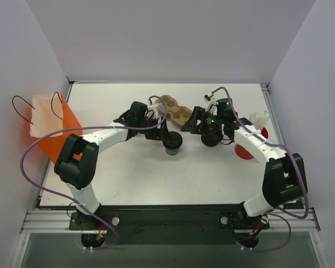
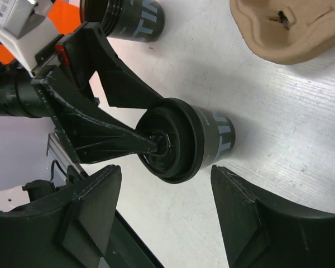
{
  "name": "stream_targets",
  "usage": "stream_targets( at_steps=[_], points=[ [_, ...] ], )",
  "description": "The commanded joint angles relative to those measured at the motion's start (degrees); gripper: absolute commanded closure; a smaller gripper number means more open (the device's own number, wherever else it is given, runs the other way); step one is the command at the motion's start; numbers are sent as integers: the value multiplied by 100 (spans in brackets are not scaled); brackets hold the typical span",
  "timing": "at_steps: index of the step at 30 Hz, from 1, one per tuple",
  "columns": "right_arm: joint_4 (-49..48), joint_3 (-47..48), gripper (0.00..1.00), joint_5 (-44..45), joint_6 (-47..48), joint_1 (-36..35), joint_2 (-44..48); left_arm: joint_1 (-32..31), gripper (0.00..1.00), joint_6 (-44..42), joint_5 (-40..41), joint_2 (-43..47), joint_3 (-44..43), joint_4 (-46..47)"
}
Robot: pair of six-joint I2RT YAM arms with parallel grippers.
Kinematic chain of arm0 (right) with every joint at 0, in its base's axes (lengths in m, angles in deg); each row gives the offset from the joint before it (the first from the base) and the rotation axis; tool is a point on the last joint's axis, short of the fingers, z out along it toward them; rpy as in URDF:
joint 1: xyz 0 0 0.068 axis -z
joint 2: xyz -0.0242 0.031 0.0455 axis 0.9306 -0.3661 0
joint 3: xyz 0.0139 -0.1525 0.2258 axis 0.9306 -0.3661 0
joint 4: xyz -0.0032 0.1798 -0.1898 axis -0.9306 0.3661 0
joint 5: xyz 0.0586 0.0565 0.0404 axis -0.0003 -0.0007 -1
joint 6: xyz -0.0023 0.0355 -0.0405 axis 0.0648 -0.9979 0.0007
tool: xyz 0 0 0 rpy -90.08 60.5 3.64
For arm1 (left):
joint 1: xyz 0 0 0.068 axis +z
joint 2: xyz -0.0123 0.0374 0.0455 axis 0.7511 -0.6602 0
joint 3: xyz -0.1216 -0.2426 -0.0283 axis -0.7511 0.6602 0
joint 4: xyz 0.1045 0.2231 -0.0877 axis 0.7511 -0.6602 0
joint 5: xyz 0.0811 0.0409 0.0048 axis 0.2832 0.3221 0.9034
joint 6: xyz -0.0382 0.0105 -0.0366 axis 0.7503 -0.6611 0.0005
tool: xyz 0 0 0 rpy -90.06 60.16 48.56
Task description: Pack the takeout coffee
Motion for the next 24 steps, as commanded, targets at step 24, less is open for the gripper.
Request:
stream_targets(
  at_steps=[24],
  points=[
    [2521,2561,28,-1213,2667,-351,-2422,443,14,-443,1378,1404,31,-774]
  ],
)
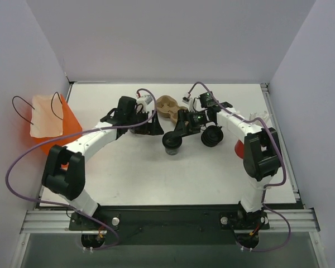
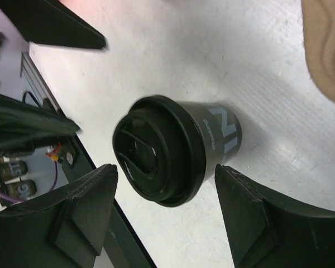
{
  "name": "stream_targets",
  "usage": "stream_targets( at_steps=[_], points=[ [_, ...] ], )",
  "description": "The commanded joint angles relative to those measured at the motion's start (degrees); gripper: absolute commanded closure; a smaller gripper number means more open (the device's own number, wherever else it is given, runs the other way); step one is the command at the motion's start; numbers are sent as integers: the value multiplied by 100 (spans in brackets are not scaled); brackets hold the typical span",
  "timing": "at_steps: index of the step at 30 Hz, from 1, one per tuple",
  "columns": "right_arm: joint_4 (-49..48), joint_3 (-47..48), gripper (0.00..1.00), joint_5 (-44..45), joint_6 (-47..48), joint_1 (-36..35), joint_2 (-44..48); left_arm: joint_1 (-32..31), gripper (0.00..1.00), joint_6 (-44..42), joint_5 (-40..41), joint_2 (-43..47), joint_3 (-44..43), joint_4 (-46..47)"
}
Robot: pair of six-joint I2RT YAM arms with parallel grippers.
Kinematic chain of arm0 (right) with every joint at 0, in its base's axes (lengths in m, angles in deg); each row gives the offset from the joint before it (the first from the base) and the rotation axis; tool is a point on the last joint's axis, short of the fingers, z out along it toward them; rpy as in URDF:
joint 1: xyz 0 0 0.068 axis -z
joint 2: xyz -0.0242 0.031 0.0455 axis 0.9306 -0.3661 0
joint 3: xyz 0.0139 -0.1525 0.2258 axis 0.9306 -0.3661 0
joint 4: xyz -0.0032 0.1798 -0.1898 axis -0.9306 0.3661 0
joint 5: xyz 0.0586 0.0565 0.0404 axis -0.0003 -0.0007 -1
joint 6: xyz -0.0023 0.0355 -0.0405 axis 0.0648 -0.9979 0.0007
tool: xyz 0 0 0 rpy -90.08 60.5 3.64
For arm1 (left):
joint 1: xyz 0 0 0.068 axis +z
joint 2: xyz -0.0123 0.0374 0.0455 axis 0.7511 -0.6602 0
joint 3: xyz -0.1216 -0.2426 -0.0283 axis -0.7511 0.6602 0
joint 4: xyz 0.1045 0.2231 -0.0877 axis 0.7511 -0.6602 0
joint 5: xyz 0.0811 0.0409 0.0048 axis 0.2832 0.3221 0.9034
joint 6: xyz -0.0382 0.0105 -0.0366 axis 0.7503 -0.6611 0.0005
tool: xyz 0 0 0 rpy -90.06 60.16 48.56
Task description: Pack the takeout coffee
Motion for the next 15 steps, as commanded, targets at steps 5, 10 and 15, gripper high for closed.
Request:
stream_targets(
  at_steps=[5,10,15],
  points=[
    [715,454,33,-144,658,-104,-259,113,14,-294,2022,1334,452,-185],
    [706,454,39,-214,623,-174,-391,472,3,-21,2235,1967,865,-202],
    [592,314,44,-21,386,-236,-435,755,3,41,2085,2433,1375,27]
  ],
)
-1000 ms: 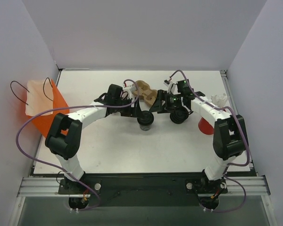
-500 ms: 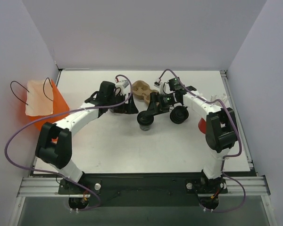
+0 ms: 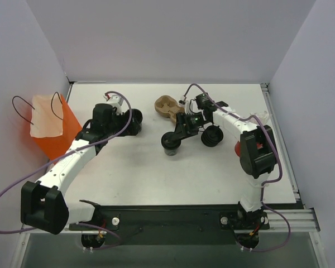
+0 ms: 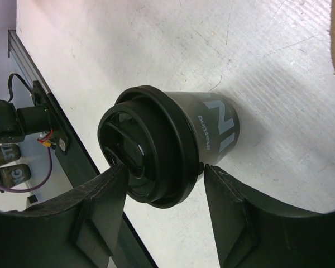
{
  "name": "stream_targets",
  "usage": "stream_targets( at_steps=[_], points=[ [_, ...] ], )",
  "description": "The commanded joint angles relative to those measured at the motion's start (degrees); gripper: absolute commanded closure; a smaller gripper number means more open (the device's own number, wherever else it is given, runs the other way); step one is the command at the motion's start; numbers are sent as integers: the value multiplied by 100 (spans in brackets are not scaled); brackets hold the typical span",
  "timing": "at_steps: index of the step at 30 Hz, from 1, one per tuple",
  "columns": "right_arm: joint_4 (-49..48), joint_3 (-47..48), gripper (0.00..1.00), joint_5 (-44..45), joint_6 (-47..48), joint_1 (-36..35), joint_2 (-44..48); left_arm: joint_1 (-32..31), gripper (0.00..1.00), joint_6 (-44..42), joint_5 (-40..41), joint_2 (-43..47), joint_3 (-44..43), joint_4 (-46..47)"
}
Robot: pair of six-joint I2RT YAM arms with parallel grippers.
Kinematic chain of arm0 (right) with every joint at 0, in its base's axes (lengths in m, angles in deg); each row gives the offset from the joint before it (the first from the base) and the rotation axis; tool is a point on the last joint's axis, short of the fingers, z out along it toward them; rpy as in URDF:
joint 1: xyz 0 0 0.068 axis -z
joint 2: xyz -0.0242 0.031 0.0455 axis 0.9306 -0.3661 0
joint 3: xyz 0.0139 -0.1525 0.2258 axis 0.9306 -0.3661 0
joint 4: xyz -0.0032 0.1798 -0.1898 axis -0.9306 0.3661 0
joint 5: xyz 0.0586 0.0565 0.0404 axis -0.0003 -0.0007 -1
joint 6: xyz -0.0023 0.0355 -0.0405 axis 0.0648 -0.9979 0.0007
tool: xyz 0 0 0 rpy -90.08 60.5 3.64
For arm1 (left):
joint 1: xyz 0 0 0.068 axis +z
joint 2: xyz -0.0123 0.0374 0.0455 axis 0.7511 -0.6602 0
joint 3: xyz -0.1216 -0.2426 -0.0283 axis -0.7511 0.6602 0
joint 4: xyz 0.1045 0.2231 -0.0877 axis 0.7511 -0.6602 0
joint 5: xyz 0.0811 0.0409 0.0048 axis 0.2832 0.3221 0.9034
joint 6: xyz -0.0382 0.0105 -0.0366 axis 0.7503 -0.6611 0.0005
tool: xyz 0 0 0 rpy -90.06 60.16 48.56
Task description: Pack the takeout coffee
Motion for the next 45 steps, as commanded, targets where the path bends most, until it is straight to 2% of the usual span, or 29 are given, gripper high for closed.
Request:
stream_targets(
  at_steps=[1,5,11,17,23,28,35,45],
  points=[
    [-20,1,46,8,-139,-92,-97,171,3,-1,65,322,265,143],
    [-563,-368,51,122,-604,-127,17,171,9,-115,65,375,415,-16],
    [-1645,-1317,54,604,-1799,-276,535,128,18,86,145,384,669,-165],
    [-2814,-2354,55,1308,-3328,-487,1107,-101,22,569,-58,533,960,308],
    [-3675,-3109,55,1967,-4540,-935,1608,-751,23,842,-40,604,1215,1028],
    [-3949,-3269,55,2442,-4955,-1339,1758,-1024,23,869,-207,490,1373,1478],
    [-4090,-3322,55,2961,-5237,-1805,1749,-1042,25,878,-102,147,1478,1811],
    [-4081,-3427,55,3295,-5343,-1946,1863,-1050,32,974,135,-47,1927,2067]
  ],
)
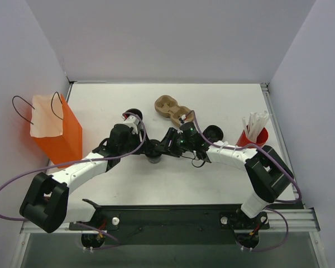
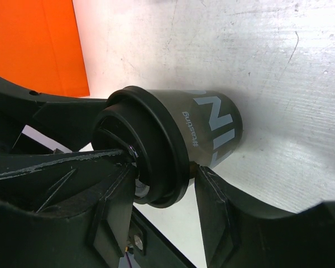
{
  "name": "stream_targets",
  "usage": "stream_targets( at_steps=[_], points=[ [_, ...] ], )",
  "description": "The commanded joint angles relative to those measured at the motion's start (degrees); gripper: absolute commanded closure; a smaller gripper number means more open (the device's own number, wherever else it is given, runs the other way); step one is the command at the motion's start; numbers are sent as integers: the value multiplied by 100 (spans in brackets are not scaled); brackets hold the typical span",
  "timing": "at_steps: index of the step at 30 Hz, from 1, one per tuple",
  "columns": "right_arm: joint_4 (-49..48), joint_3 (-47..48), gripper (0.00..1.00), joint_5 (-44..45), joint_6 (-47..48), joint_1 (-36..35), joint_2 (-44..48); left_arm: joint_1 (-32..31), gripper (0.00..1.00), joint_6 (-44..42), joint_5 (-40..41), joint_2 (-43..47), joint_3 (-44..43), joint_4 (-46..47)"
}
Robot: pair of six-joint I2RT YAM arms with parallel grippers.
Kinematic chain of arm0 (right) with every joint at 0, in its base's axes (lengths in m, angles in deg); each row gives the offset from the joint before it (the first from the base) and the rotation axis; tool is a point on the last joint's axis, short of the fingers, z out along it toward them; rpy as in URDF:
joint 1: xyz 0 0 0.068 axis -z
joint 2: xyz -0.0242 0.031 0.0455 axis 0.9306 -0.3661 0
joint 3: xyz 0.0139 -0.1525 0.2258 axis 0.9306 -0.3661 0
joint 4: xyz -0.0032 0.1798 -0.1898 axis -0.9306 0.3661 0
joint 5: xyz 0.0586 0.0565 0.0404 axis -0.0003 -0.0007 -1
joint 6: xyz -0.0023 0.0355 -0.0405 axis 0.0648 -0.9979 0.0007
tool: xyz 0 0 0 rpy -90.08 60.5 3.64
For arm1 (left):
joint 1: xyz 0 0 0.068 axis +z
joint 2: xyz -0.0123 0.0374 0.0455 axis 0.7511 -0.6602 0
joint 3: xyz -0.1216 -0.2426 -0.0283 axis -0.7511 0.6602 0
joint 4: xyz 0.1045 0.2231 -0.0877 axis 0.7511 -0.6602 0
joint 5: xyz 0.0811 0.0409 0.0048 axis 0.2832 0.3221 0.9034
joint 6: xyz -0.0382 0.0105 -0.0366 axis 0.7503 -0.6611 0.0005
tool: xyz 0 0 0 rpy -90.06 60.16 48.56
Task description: Pack the takeout coffee
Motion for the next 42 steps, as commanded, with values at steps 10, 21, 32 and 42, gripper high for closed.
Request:
stream_targets(
  at_steps=[10,21,32,42],
  points=[
    [14,-267,54,318,-40,-80,378,-23,40,4,559,-62,365,263],
    [-162,-250,43,-113,153,43,633,-32,46,74,348,-185,787,597],
    [-232,-461,52,-1043,881,992,879,-49,47,372,-126,201,1498,1336],
    [-1470,-444,60,-2370,892,1230,229,-67,47,399,-320,52,1807,1784]
  ],
)
